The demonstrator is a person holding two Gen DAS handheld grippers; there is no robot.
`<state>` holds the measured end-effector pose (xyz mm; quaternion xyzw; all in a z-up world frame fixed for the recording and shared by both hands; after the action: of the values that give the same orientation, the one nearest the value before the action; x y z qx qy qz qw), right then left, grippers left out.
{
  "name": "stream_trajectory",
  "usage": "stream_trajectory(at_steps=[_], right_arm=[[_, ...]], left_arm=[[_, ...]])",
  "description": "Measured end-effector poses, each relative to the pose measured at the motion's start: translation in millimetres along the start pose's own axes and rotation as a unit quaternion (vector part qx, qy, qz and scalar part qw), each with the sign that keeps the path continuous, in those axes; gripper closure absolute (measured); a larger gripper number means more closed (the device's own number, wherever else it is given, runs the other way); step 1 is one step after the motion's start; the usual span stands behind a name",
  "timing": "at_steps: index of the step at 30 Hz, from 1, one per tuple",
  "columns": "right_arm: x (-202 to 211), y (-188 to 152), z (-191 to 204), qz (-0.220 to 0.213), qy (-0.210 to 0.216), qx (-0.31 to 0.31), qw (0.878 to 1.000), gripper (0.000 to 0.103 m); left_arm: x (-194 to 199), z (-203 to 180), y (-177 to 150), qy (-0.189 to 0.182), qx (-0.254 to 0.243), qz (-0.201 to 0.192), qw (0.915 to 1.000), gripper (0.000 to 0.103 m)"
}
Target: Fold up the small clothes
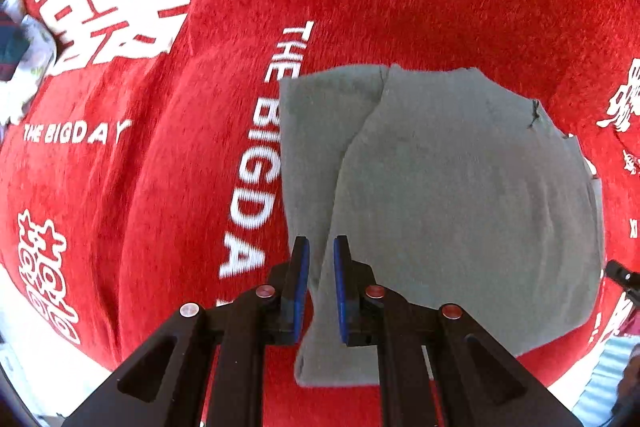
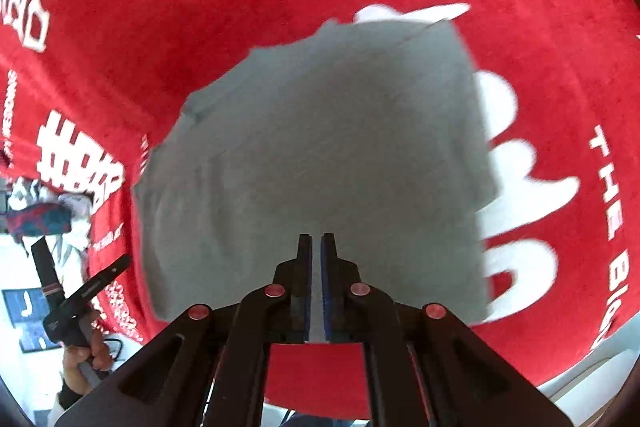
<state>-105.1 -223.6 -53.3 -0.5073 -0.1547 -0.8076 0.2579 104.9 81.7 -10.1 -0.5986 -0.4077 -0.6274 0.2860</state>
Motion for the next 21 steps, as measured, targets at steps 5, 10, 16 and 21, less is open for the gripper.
stream_trajectory(at_steps=[5,10,16,21], right_arm=[[-11,-27,29,0.006,0.01,0.021,1.0,0.032],[-23,-44,46,0.018,0.011,0.023,1.0,0.023],[-19,-69,89,0.0,0.032,0.097,0.995,0.0],[-28,-86,132,0.023,0.046,0.165,0.985,0.0]], left_arm=[[12,8,-19,0.006,0.018,-0.016,0.9997,0.001],[10,12,-35,0.018,0.01,-0.021,0.9996,0.001],[2,27,-45,0.07,0.028,-0.013,0.9971,0.001],[-8,44,-46,0.075,0.035,-0.012,0.9965,0.001]])
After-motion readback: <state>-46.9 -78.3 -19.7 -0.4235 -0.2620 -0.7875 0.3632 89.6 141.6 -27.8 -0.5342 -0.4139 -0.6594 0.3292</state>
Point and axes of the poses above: each gripper's, at about its wrist camera, not at the fingertips, and x roughly against the way its jaws point, z to its left, y to its top, the point moved 2 cm from there along -x, roughly the way its jaws point, and after that the axes turned 9 degrees about -x, right-handed, at the moved point
